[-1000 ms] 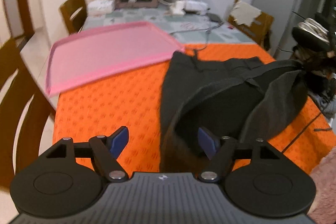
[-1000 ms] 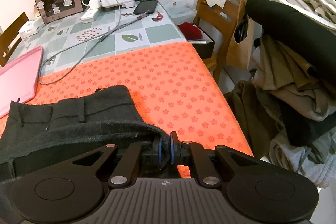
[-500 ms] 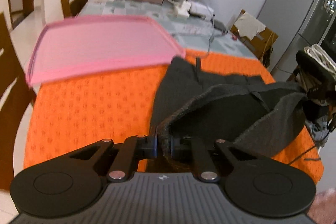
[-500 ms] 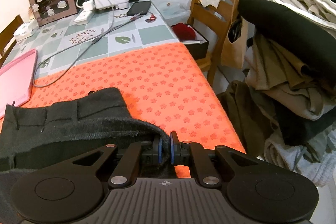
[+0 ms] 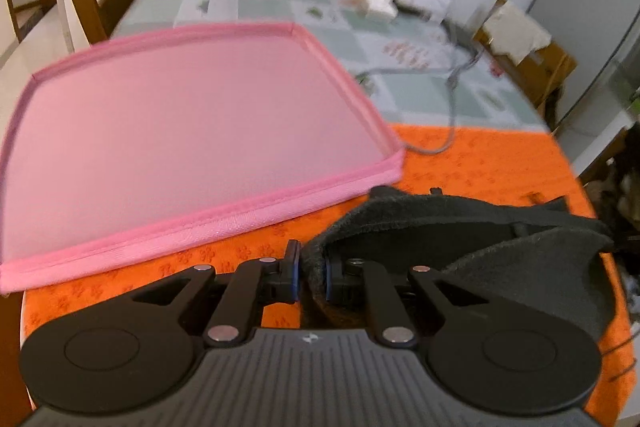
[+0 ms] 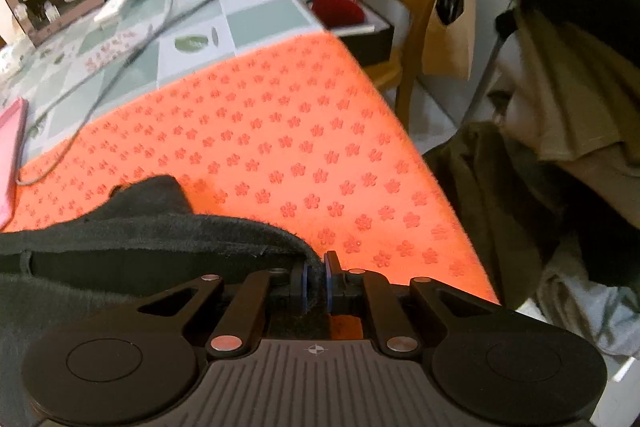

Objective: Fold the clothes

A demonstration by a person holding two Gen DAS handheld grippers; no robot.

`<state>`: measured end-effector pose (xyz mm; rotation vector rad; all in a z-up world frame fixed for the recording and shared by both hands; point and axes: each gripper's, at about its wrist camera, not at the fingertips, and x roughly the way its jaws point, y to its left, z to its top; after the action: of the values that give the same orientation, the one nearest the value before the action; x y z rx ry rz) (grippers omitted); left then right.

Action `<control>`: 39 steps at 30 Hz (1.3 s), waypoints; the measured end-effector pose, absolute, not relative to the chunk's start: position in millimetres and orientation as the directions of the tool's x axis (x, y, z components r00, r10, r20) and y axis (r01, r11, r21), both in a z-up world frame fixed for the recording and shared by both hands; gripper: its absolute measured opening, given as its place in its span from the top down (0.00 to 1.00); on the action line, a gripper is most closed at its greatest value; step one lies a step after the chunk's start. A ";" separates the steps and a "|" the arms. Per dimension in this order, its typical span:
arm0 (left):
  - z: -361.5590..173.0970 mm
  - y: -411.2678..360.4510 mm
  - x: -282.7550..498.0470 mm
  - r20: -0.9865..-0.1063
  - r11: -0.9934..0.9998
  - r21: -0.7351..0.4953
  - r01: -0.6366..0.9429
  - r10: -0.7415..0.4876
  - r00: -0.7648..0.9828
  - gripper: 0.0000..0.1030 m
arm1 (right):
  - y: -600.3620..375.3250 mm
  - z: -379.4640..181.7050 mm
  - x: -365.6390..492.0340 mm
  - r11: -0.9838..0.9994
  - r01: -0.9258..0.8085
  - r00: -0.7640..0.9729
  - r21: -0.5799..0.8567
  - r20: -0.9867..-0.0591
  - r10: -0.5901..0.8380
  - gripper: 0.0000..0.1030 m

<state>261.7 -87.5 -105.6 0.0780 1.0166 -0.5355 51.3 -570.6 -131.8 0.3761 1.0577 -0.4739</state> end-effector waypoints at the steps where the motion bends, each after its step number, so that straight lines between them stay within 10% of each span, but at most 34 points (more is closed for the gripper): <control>1: -111.9 -89.5 266.2 -0.832 0.871 -0.175 0.459 -0.380 0.404 0.81 | -573.1 -134.3 52.2 0.841 0.536 0.407 0.075 -0.896 -0.179 0.85; 6: -113.5 -76.6 271.8 -0.819 0.885 -0.229 0.406 -0.400 0.411 0.50 | -577.2 -114.1 42.0 0.867 0.488 0.465 0.098 -0.870 -0.163 0.45; 22: -81.0 -101.4 148.1 -0.712 0.832 -0.091 0.547 -0.438 0.549 0.30 | -481.1 -88.3 -2.0 0.982 0.186 0.591 0.024 -0.801 -0.092 0.44; 37: -102.8 -183.2 105.6 -0.682 0.656 -0.074 0.751 -0.583 0.442 0.49 | -515.4 -127.2 -26.9 0.914 0.405 0.563 0.030 -0.795 -0.224 0.43; 39: -105.0 -193.8 100.1 -0.672 0.622 -0.064 0.780 -0.605 0.427 0.61 | -519.4 -131.6 -32.1 0.908 0.411 0.566 0.085 -0.804 -0.181 0.63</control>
<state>100.1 -193.8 -105.0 0.2748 0.7167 -0.8785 -32.1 -519.4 -131.6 0.2768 0.9058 -0.3527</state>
